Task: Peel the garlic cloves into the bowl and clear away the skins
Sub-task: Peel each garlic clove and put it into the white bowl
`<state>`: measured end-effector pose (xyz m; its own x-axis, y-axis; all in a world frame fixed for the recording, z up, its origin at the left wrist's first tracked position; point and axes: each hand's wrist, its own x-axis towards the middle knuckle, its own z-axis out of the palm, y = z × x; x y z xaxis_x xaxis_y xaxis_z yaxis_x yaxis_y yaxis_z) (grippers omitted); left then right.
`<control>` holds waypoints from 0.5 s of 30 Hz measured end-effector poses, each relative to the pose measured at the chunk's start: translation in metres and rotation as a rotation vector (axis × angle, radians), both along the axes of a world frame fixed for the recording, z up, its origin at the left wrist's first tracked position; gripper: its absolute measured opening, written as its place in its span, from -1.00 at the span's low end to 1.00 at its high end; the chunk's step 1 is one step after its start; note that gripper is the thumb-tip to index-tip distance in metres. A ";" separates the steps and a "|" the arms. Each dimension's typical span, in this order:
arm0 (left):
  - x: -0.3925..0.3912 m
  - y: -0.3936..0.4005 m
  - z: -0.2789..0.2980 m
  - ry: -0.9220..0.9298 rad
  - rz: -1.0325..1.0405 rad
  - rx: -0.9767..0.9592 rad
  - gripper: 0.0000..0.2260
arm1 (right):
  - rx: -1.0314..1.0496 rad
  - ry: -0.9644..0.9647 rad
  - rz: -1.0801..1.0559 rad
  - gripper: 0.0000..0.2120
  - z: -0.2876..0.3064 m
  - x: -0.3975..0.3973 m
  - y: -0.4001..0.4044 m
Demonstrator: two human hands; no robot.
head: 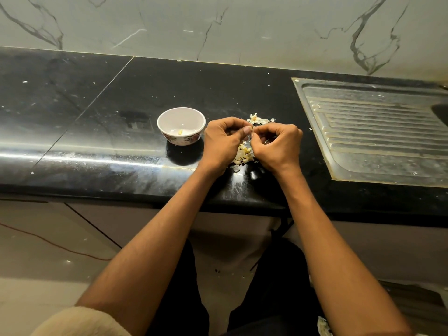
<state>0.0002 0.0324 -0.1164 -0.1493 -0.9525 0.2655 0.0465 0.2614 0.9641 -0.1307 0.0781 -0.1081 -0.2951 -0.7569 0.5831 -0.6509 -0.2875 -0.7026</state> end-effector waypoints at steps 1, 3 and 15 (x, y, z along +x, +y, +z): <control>0.000 0.000 0.000 -0.003 -0.002 -0.002 -0.93 | -0.002 -0.005 -0.006 -0.92 0.000 0.000 0.000; 0.000 0.000 -0.001 -0.006 -0.015 -0.005 -0.89 | -0.010 -0.016 -0.017 -0.92 0.001 -0.001 -0.001; 0.001 0.002 0.002 0.077 -0.071 0.025 -0.86 | -0.064 -0.029 0.040 -0.97 -0.002 0.001 0.001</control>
<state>0.0011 0.0346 -0.1148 -0.1963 -0.9467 0.2553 0.1386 0.2310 0.9630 -0.1300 0.0787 -0.1100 -0.2827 -0.7297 0.6226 -0.6180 -0.3579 -0.7000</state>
